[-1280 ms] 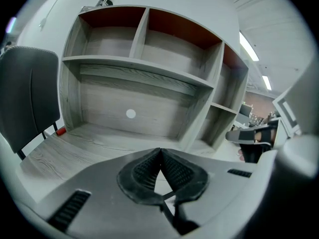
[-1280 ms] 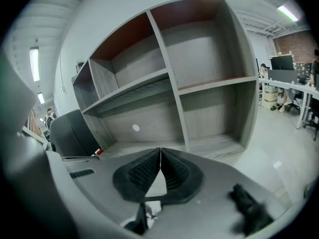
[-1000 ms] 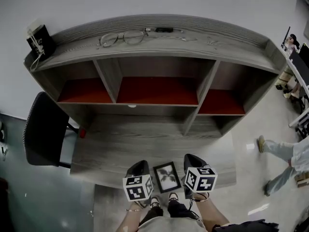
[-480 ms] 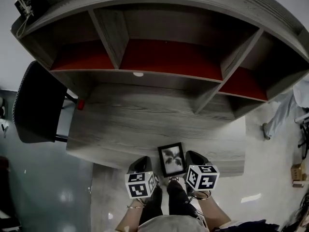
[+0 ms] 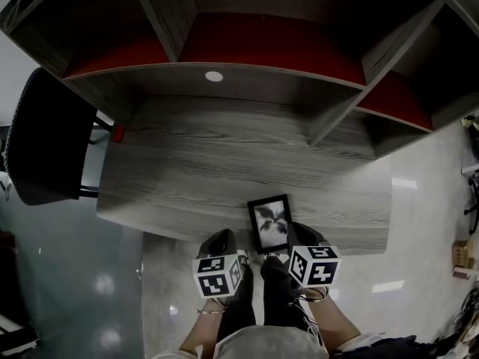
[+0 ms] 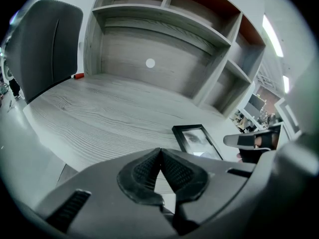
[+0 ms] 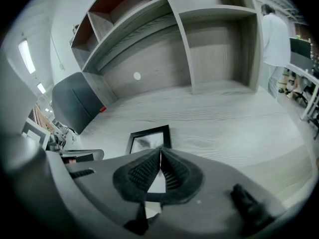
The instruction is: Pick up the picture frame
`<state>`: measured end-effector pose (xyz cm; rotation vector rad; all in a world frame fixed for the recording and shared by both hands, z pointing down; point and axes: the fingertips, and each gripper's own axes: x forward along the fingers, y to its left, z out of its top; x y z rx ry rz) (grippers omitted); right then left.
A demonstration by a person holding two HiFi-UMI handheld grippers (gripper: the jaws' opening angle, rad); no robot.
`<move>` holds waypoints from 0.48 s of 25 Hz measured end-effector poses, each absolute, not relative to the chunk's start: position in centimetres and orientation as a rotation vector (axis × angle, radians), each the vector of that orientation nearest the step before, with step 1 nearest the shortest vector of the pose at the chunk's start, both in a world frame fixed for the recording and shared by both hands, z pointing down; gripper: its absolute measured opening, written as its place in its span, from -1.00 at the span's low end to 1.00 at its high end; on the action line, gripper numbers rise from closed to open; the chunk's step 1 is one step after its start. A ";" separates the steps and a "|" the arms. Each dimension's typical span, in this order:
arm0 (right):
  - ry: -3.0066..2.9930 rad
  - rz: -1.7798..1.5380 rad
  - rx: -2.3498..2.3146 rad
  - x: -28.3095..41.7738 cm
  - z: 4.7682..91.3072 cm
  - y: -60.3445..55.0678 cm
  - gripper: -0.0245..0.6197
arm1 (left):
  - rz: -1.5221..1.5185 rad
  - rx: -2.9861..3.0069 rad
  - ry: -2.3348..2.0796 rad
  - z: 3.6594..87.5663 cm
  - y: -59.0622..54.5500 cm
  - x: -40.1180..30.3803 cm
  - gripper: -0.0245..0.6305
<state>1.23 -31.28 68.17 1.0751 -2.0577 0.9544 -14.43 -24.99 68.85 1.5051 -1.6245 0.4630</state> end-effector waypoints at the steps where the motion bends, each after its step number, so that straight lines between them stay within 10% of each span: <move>1: -2.054 0.955 1.079 1.4 68.2 -31.2 -0.82 | 0.464 1.506 -1.620 69.0 -24.8 -14.3 -0.88; 12: -2.069 0.986 1.073 1.7 68.6 -30.7 -0.82 | 0.461 1.491 -1.629 69.5 -24.6 -14.7 -0.89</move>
